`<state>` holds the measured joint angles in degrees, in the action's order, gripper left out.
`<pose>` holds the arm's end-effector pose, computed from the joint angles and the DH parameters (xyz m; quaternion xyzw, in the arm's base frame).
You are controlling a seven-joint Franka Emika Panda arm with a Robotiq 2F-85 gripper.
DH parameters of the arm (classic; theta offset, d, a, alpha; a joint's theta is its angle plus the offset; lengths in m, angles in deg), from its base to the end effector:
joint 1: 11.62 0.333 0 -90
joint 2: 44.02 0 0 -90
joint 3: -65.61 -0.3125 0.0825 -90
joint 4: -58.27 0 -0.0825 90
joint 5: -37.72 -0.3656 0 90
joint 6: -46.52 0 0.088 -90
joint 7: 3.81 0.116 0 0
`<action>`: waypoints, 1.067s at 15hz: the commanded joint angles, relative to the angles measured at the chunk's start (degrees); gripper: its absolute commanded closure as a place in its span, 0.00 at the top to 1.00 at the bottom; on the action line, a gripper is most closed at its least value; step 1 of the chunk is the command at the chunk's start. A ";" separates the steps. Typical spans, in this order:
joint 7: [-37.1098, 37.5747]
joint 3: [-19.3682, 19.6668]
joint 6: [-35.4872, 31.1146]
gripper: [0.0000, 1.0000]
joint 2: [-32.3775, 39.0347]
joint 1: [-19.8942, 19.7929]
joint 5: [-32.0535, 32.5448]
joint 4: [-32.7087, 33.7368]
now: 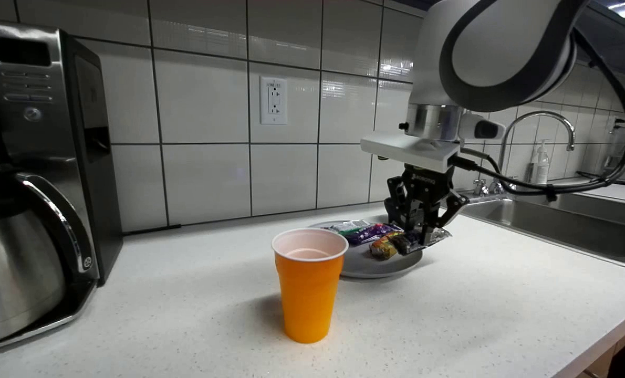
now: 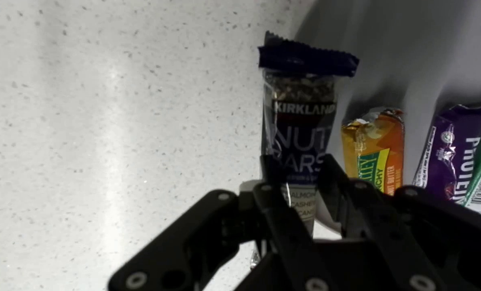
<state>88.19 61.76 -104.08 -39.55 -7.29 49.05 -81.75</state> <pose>0.4801 0.0731 0.2823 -0.7951 0.6020 -0.0729 0.0086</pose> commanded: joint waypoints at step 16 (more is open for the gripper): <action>0.62 3.62 1.56 1.00 10.00 7.60 -0.34 10.38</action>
<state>89.71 64.82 -104.01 -27.55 -0.63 49.05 -70.98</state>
